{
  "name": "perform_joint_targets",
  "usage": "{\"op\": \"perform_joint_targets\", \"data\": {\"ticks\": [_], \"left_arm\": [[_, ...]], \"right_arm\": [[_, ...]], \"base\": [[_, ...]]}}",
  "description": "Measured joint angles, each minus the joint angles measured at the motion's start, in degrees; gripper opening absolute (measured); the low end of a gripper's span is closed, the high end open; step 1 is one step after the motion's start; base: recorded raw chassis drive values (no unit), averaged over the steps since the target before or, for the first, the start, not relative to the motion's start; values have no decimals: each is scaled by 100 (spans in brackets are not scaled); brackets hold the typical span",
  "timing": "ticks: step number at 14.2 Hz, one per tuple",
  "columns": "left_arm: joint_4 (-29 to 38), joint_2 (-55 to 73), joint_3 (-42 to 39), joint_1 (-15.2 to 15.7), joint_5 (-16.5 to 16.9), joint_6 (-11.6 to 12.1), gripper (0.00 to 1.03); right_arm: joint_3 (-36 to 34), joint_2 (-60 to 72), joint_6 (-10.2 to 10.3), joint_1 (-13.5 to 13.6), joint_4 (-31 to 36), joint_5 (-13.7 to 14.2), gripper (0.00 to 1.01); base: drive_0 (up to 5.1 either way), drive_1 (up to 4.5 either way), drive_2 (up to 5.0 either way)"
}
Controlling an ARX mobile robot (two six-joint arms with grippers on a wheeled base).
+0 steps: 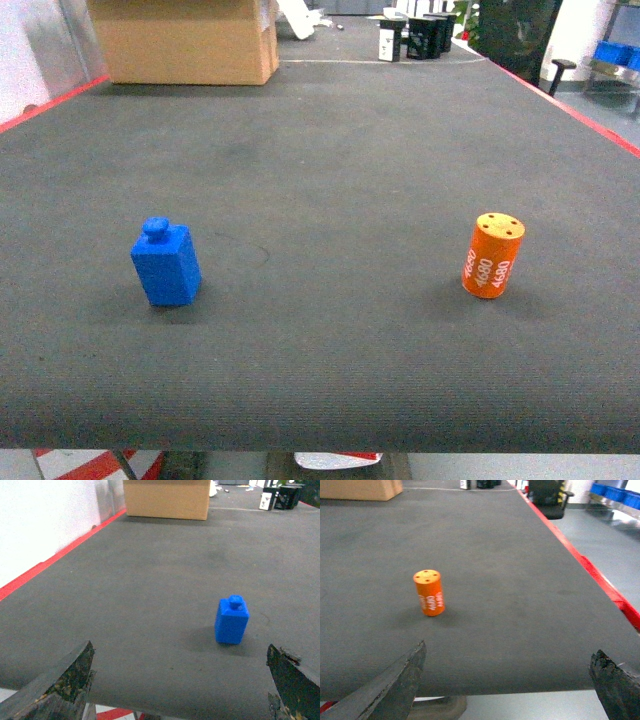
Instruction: Sort blue parts and orange caps into right shelf containers
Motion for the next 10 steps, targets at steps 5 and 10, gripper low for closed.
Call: {"op": "perform_joint_targets", "data": {"ticks": [5,10], "left_arm": [[4347,6170,2011,-437,-275,-278,98],[4599,8695,3285,-520,-186,-452,98]], "right_arm": [[1751,5759,175,389,4216,-26,98],[3392,8559,339,387,4492,-57,98]], "base": [[0,0,0],[0,0,0]]}}
